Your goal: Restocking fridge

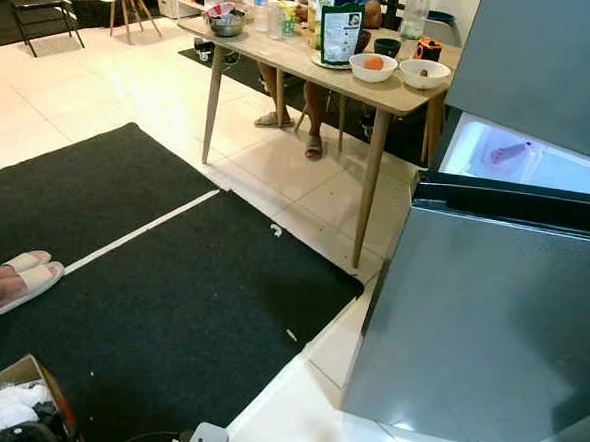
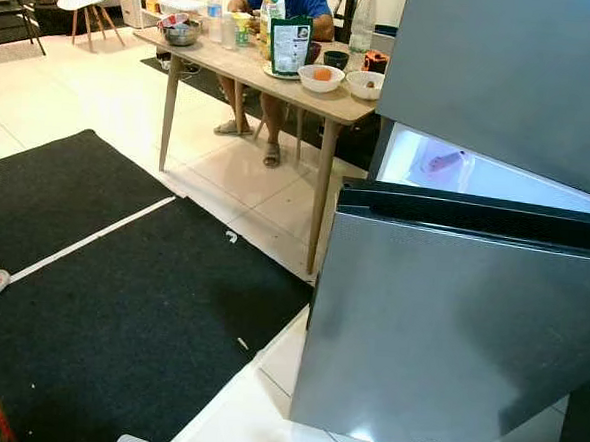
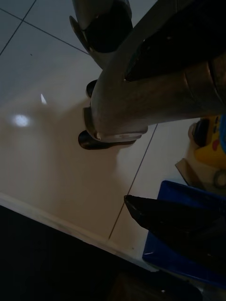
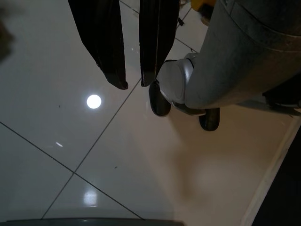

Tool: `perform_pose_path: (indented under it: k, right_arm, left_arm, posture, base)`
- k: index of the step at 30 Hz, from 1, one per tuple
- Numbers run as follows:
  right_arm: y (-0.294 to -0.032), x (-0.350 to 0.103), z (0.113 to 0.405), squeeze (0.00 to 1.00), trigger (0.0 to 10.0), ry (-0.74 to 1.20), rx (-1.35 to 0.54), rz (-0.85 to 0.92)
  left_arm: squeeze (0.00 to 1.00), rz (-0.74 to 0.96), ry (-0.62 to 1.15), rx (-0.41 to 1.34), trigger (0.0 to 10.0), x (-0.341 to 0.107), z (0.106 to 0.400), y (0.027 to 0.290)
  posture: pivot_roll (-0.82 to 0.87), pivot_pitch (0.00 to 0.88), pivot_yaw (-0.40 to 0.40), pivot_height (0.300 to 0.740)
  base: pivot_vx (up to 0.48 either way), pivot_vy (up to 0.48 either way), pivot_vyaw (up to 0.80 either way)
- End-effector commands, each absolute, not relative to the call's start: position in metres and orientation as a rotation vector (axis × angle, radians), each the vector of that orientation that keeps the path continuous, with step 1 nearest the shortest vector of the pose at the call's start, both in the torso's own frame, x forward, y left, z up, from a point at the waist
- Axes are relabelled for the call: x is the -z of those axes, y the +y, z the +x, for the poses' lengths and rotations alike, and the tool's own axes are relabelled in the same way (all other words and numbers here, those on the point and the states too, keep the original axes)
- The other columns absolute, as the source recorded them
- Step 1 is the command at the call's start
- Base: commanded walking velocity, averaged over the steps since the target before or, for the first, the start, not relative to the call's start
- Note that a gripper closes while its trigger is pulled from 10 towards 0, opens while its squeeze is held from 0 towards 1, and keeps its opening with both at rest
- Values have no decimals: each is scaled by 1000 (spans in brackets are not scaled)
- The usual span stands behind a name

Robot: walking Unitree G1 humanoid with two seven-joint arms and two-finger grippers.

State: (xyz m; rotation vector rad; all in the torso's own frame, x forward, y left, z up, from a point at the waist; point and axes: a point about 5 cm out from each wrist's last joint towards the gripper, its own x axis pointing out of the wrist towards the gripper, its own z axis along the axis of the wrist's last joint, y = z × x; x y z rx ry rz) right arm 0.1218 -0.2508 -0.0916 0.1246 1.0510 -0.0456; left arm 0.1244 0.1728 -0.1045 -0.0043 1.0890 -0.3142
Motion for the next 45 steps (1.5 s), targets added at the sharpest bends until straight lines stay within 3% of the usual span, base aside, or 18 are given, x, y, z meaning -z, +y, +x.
perform_pose_path:
  k: [1,10,38,45]
  right_arm:
    - [-248,94,117,0,10000,1062,47,124]
    - [-247,94,118,0,10000,1067,35,105]
    - [-248,92,123,0,10000,1048,24,77]
    - [-255,83,140,0,10000,911,126,233]
  left_arm:
    - [0,9,1159,307,10000,109,108,179]
    - [0,10,1163,319,10000,109,108,179]
    - [0,4,1169,328,10000,110,105,179]
    - [0,11,1170,308,10000,110,105,180]
  posture:
    - [-75,61,-32,740]
    - [-75,58,-32,740]
    - [-73,60,-31,740]
    - [-75,61,-29,740]
  base:
    - [0,0,0]
    - [0,0,0]
    - [272,0,0]
    - [162,0,0]
